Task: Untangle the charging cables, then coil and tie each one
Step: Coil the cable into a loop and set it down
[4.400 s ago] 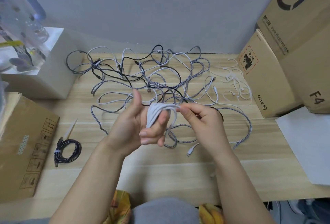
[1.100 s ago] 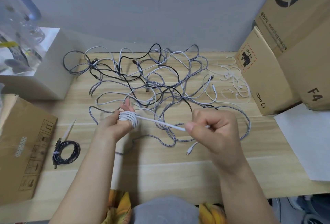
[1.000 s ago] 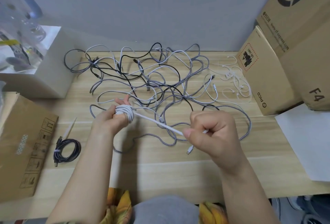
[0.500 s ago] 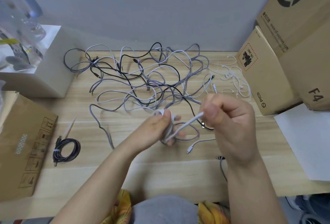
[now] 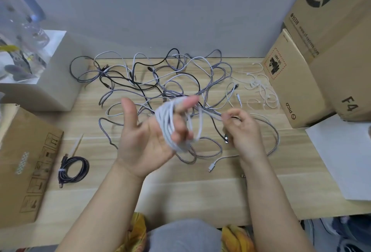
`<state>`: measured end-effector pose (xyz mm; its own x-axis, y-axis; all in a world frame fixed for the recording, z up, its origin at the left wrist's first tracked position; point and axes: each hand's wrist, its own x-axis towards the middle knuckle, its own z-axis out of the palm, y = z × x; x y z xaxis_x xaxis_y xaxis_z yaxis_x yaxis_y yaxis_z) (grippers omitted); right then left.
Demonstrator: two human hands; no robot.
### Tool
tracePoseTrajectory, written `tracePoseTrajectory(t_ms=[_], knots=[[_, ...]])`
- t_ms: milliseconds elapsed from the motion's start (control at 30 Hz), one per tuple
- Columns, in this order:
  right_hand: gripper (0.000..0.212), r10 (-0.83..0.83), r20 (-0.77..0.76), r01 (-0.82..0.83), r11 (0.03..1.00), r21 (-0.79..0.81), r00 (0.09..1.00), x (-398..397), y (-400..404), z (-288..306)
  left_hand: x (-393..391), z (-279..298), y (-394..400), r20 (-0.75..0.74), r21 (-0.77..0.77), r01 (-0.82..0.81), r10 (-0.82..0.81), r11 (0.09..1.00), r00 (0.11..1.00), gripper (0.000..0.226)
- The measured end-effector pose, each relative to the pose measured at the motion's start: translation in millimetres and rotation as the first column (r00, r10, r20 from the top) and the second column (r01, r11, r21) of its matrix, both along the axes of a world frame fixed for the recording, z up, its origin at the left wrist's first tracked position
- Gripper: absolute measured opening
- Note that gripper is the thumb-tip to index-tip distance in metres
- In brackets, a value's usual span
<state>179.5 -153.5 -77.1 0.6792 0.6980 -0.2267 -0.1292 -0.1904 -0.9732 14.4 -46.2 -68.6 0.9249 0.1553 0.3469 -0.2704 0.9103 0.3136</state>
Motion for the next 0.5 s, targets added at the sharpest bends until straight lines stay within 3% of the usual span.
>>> tracePoseTrajectory(t_ms=[100,200,267,333,400,467,500], knots=[[0.020,0.270,0.056,-0.261,0.956,-0.131,0.961,-6.3,-0.7,-6.5,4.0,5.2,6.8,-0.112,-0.138,-0.275,0.261,0.952,0.959,0.098],[0.022,0.484,0.204,-0.415,0.857,-0.306,0.851,-16.7,-1.0,-0.3,7.5,1.7,11.2,-0.475,-0.004,-0.577,0.506,0.817,0.720,0.086],[0.017,0.584,0.318,-0.449,0.796,-0.407,0.747,-26.8,-1.8,8.1,8.5,-3.4,11.6,-0.576,0.075,-0.614,0.537,0.785,0.616,0.085],[0.008,0.656,0.454,-0.437,0.747,-0.501,0.603,-37.0,-2.0,18.9,12.7,-9.3,9.4,-0.658,0.261,-0.551,0.564,0.793,0.499,0.082],[0.006,0.627,0.568,-0.423,0.779,-0.463,0.533,-41.9,-0.4,28.8,20.9,-8.4,-2.7,-0.699,0.441,-0.355,0.564,0.824,0.441,0.084],[0.007,0.542,0.592,-0.436,0.838,-0.328,0.597,-41.4,0.2,33.4,24.5,-4.4,-15.6,-0.711,0.515,-0.111,0.496,0.850,0.499,0.099],[0.010,0.505,0.543,-0.445,0.860,-0.251,0.671,-39.8,0.8,34.0,25.4,-3.5,-20.7,-0.681,0.597,0.012,0.498,0.802,0.537,0.103]])
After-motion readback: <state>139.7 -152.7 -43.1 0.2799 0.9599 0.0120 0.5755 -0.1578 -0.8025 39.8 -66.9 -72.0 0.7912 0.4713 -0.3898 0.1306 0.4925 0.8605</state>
